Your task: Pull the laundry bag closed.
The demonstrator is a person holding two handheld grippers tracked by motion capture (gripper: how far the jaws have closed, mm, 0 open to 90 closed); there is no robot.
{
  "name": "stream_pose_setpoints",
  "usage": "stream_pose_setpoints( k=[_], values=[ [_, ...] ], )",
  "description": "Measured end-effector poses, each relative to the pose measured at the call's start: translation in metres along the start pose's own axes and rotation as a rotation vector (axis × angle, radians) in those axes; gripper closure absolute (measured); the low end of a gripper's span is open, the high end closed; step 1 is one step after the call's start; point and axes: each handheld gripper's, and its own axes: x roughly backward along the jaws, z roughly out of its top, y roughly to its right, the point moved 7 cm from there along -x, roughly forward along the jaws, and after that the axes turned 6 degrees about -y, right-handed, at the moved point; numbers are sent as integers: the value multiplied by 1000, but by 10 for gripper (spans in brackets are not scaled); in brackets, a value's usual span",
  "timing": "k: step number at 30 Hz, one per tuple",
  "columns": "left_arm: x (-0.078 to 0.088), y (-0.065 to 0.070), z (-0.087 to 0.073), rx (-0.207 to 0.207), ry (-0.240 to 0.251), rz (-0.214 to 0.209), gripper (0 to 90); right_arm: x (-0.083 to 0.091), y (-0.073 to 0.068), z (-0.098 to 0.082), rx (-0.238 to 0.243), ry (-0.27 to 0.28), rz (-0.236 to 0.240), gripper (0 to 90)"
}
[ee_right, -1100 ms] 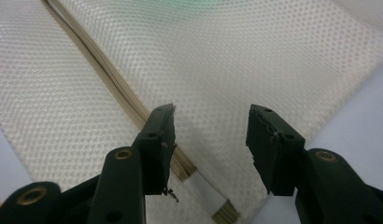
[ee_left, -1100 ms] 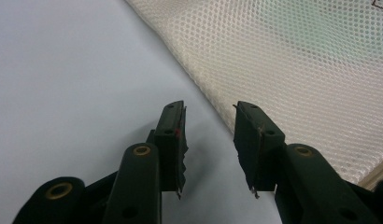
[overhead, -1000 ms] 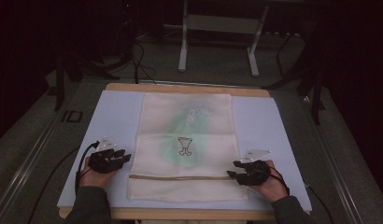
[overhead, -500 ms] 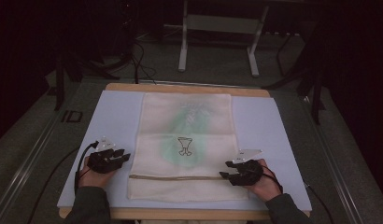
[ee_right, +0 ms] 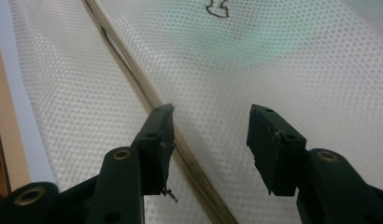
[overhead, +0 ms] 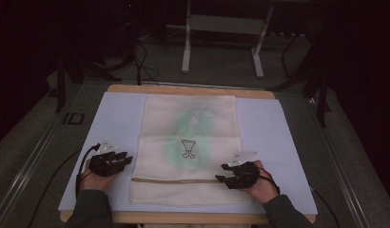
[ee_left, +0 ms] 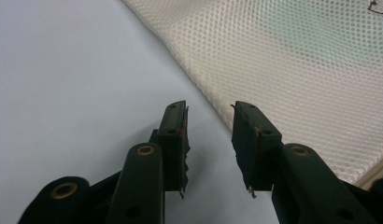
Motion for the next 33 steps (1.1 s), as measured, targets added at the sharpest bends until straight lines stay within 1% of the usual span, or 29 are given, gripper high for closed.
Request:
stream_pose_setpoints(
  k=[5,8,14,17,27,33],
  values=[
    [0,1,0,-4,-1,-5,655,-2,-3,6,14,9,2,522],
    [0,1,0,-6,-4,-9,657,-4,-6,12,21,17,7,548],
    [-1,2,0,-13,-1,-16,655,-9,-13,19,38,26,20,569],
    [-1,3,0,-19,-4,-18,655,-11,-16,23,45,34,27,573],
    [-1,4,0,-21,-5,-27,655,-19,-28,36,81,35,46,578],
    [-2,5,0,-29,-12,-35,666,-23,-34,44,92,42,53,578]
  ],
)
